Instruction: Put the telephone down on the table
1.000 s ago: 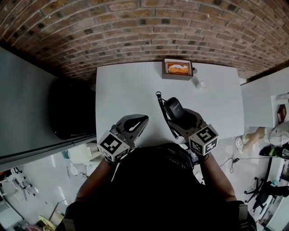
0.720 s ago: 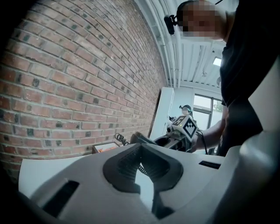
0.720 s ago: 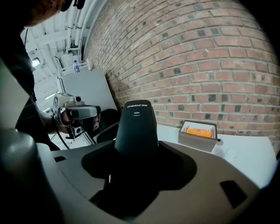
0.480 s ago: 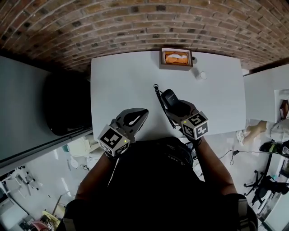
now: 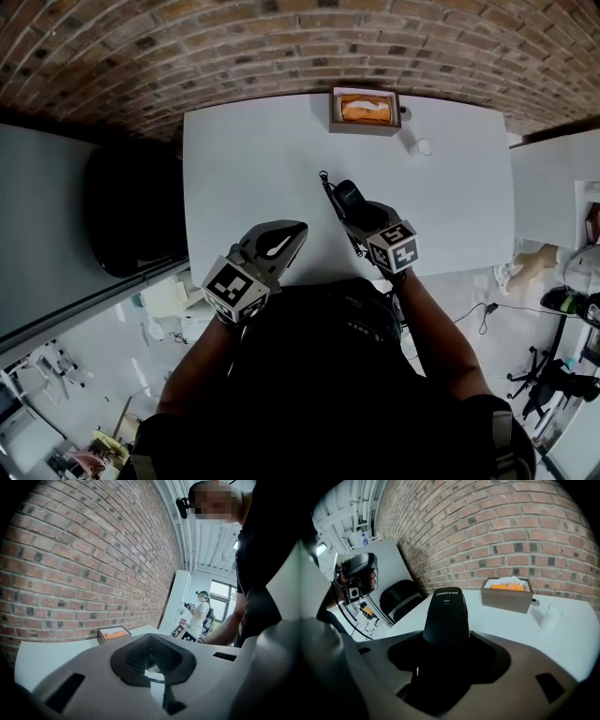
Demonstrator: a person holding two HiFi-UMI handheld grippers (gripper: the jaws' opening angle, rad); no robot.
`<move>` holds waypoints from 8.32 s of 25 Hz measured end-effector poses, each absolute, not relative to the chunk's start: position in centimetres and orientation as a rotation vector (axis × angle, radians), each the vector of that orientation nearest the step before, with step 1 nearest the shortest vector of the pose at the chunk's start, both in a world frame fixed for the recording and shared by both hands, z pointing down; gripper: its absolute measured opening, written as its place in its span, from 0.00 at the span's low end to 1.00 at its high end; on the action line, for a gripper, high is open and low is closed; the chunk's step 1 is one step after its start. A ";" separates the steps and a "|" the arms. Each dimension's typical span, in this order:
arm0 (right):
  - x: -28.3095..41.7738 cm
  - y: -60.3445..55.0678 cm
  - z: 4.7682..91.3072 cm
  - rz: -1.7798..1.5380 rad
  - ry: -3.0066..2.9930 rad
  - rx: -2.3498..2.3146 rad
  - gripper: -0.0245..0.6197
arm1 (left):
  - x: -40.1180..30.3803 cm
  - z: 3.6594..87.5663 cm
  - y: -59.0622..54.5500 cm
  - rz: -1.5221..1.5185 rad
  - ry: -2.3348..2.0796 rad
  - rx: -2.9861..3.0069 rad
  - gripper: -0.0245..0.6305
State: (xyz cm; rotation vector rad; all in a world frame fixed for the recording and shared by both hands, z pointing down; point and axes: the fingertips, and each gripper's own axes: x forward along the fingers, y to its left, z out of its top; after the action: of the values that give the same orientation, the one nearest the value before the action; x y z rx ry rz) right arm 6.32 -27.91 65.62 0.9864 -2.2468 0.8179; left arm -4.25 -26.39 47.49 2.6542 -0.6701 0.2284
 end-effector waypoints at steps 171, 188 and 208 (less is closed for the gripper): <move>13.0 5.4 42.4 0.285 -2.750 1.103 0.07 | 1.8 42.0 5.4 0.136 -0.798 2.786 0.05; 2.7 16.7 40.2 0.227 -2.743 1.212 0.07 | -7.7 40.9 17.2 0.089 -0.673 2.845 0.05; -1.6 21.8 39.5 0.173 -2.697 1.278 0.07 | -11.1 40.0 21.5 0.041 -0.591 2.891 0.05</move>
State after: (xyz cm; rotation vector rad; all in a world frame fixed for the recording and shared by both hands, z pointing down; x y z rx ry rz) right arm -1.61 21.84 39.54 1.2784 -2.6969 0.1734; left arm -11.12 21.53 40.03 2.8907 -0.5907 0.0406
